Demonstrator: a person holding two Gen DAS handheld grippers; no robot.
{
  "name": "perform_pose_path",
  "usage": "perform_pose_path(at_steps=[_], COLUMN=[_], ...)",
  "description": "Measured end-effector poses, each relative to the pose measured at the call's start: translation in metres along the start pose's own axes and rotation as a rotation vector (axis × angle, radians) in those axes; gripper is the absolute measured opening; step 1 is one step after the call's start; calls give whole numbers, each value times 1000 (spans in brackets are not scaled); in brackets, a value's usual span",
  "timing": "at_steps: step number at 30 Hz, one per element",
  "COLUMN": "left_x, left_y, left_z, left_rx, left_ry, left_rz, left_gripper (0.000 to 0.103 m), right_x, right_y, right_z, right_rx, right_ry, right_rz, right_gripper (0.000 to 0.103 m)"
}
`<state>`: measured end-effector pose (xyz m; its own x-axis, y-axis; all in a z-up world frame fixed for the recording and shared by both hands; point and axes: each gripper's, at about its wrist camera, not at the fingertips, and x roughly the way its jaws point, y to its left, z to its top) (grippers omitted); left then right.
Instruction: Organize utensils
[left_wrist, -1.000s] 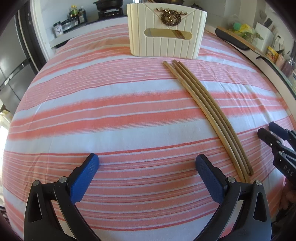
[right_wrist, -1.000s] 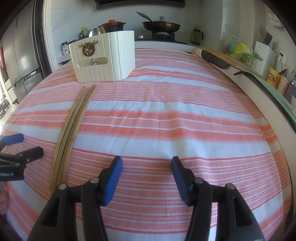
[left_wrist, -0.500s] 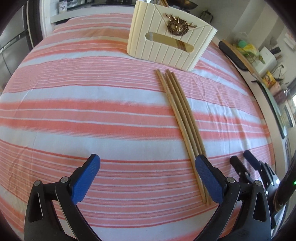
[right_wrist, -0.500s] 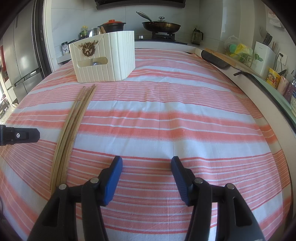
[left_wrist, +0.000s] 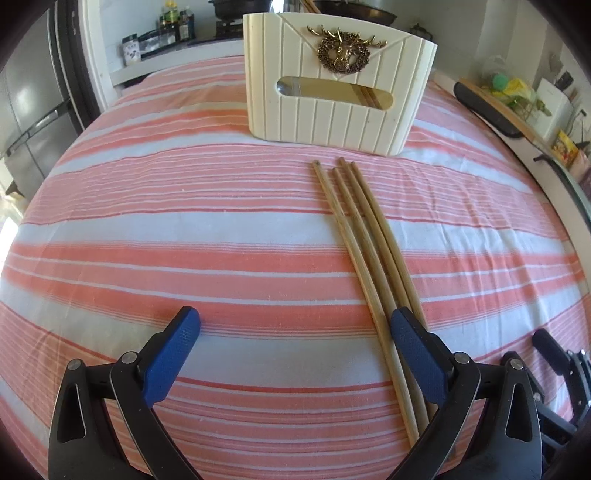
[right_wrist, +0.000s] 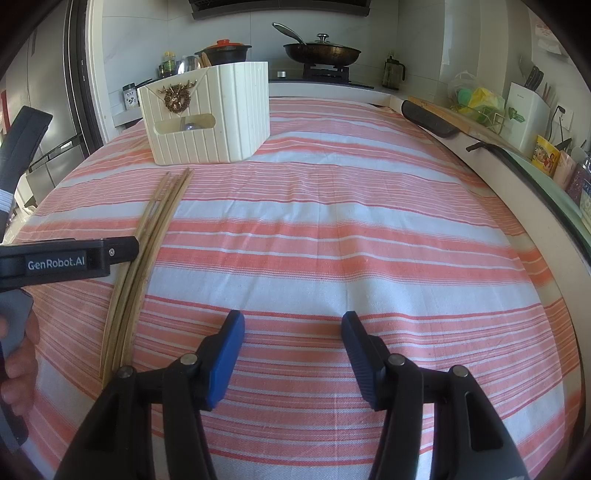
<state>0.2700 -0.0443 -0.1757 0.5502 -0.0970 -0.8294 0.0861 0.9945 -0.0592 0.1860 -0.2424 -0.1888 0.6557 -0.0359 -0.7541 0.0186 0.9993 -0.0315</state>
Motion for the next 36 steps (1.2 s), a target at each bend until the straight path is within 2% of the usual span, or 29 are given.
perform_pose_path(at_steps=[3, 9, 12, 15, 16, 18, 20, 21, 23, 26, 27, 28, 29, 30, 31, 32, 33, 36], left_x=[3, 1, -2, -7, -9, -12, -15, -16, -16, -16, -17, -17, -18, -20, -21, -22, -23, -27], left_y=[3, 4, 4, 11, 14, 18, 24, 28, 34, 34, 32, 29, 26, 22, 20, 19, 21, 35], left_z=[-2, -2, -6, -11, -12, -13, -14, -15, -18, -22, -22, -21, -21, -21, -21, -22, -23, -28], left_rx=[25, 26, 57, 50, 50, 58, 65, 64, 57, 73, 79, 89, 105, 125, 145, 158, 161, 125], left_ry=[6, 12, 4, 2, 3, 2, 3, 3, 1, -27, -34, -38, -40, -43, -45, -45, -44, -46], left_rz=[32, 18, 26, 25, 21, 19, 33, 36, 30, 41, 36, 25, 20, 21, 27, 40, 51, 58], left_gripper=[103, 102, 102, 102, 100, 92, 89, 87, 85, 83, 75, 70, 57, 40, 31, 16, 7, 7], right_x=[0, -1, -5, -3, 3, 16, 25, 29, 35, 34, 35, 39, 38, 39, 38, 37, 34, 22], right_y=[0, -3, -6, 16, 24, 36, 50, 54, 60, 69, 72, 75, 74, 72, 69, 63, 60, 45], right_z=[0, 3, 19, 39, 45, 54, 55, 55, 53, 52, 53, 54, 54, 55, 54, 52, 48, 33], right_rx=[3, 10, 42, -54, -74, -89, -125, -140, -148, -186, -198, -212, -206, -181, -154, -136, -128, -105], right_ry=[0, 10, 25, 31, 56, 94, 110, 121, 142, 118, 109, 116, 92, 93, 100, 102, 99, 94], right_rz=[2, 32, 173, 261, 308, 373, 386, 381, 401, 347, 303, 257, 239, 234, 229, 216, 197, 161], right_gripper=[56, 59, 56, 52, 42, 29, 24, 17, 14, 12, 12, 7, 7, 6, 6, 6, 6, 6])
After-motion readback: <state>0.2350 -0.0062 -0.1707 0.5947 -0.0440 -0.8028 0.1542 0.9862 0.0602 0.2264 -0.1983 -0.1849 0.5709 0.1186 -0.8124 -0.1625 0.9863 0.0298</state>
